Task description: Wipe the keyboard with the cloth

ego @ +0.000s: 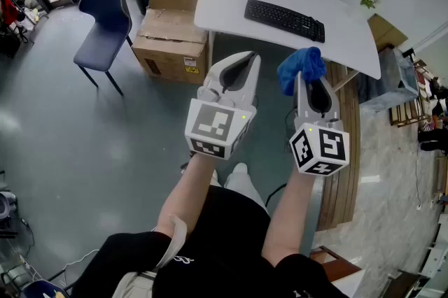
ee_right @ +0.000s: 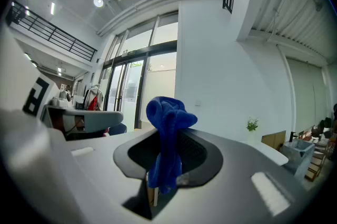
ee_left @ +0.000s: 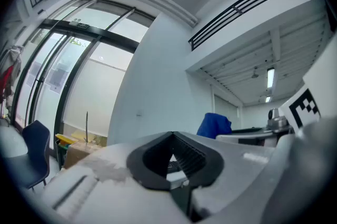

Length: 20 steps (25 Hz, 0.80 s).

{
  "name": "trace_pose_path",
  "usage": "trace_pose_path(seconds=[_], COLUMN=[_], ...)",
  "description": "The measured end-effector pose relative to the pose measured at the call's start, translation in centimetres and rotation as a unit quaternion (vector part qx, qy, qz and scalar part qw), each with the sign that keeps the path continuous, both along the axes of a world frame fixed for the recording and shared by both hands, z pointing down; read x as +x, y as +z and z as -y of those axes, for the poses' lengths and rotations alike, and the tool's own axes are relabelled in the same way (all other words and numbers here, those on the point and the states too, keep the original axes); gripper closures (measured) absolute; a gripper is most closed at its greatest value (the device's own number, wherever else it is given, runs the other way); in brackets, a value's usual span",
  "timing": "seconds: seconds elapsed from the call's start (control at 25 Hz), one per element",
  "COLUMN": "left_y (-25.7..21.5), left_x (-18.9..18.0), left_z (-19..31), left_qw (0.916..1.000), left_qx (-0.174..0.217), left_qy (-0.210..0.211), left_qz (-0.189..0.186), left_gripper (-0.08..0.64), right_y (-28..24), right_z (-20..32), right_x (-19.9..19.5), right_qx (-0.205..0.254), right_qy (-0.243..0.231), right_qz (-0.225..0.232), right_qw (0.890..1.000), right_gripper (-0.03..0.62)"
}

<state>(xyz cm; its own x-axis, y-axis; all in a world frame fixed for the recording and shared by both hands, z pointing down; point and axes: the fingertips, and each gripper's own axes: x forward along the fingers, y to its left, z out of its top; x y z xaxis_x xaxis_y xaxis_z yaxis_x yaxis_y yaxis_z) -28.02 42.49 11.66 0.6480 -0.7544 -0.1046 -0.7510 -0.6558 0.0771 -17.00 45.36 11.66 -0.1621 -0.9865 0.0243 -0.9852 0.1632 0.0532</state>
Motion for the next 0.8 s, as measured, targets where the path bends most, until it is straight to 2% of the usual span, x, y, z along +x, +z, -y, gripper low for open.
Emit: trace_pose_path(seconds=[0.28,0.6,0.8], left_y=[0.1,-0.5,-0.8], left_x=[0.0,-1.1,-0.1], left_z=[0.4,1.6,3.4], left_qw=[1.0,0.9997,0.9997], left_qx=[-0.002,-0.006,-0.003], left_qy=[-0.005,-0.019,-0.016], left_qz=[0.0,-0.016,-0.019], left_gripper=[0.561,0.561,0.561], right_y=[-0.1,-1.5,-2.4], right_z=[0.3,0.1,1.0], right_x=[0.7,4.0,6.6], right_qx=[0.006,0.033,0.044], right_qy=[0.007,0.067,0.09], right_qz=[0.009,0.023,0.028], right_qw=[1.0,0.997,0.995], right_gripper=[0.503,0.502,0.502])
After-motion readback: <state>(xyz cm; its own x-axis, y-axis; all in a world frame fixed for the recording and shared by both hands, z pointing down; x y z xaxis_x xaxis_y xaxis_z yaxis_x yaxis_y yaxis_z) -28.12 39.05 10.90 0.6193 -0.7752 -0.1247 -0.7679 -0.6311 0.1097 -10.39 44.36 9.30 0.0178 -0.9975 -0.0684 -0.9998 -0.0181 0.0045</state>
